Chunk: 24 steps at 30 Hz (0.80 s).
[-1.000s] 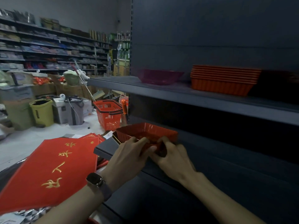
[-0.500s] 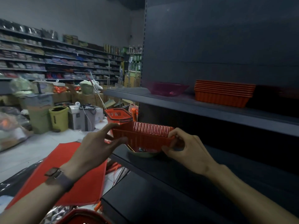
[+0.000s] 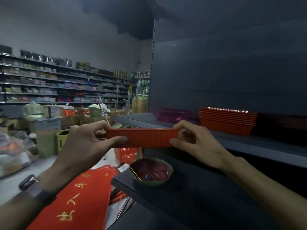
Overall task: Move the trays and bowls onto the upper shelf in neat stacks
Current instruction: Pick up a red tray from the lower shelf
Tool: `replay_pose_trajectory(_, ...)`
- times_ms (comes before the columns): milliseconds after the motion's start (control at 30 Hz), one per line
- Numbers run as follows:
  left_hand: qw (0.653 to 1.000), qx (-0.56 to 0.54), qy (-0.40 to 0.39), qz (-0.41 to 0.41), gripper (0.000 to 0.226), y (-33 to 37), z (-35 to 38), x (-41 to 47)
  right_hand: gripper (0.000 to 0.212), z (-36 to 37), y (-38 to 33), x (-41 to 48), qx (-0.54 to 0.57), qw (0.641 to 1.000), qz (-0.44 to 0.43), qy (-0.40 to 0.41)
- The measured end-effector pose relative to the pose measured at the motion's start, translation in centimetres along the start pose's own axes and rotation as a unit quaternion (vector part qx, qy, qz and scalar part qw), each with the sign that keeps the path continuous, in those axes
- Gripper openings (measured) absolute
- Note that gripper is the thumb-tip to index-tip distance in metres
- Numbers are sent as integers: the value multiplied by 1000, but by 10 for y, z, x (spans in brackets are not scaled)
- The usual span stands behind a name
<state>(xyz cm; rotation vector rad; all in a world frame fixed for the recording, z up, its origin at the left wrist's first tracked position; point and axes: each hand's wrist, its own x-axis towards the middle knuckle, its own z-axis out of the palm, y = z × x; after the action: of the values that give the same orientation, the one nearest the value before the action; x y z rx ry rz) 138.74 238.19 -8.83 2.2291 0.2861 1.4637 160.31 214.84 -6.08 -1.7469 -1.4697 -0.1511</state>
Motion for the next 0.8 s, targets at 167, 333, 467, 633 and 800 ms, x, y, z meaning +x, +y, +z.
replay_pose_trajectory(167, 999, 26, 10, 35, 32, 19, -13, 7, 18, -15, -11, 6, -20, 999, -23, 14)
replay_pose_trajectory(333, 995, 49, 37, 79, 36, 39, -15, 26, 22, -40, -23, 13, -52, 996, -47, 51)
replay_pose_trajectory(467, 995, 16, 31, 96, 34, 49, 2, 49, 21, -70, -30, 13, -69, 994, -50, 75)
replay_pose_trajectory(633, 992, -42, 5, 118, 33, 64, 39, 86, 18, -113, -26, 7, -123, 984, -31, 127)
replay_pose_trajectory(800, 988, -96, -25, 117, 21, 73, 94, 129, 21, -149, -15, -4, -194, 966, -8, 170)
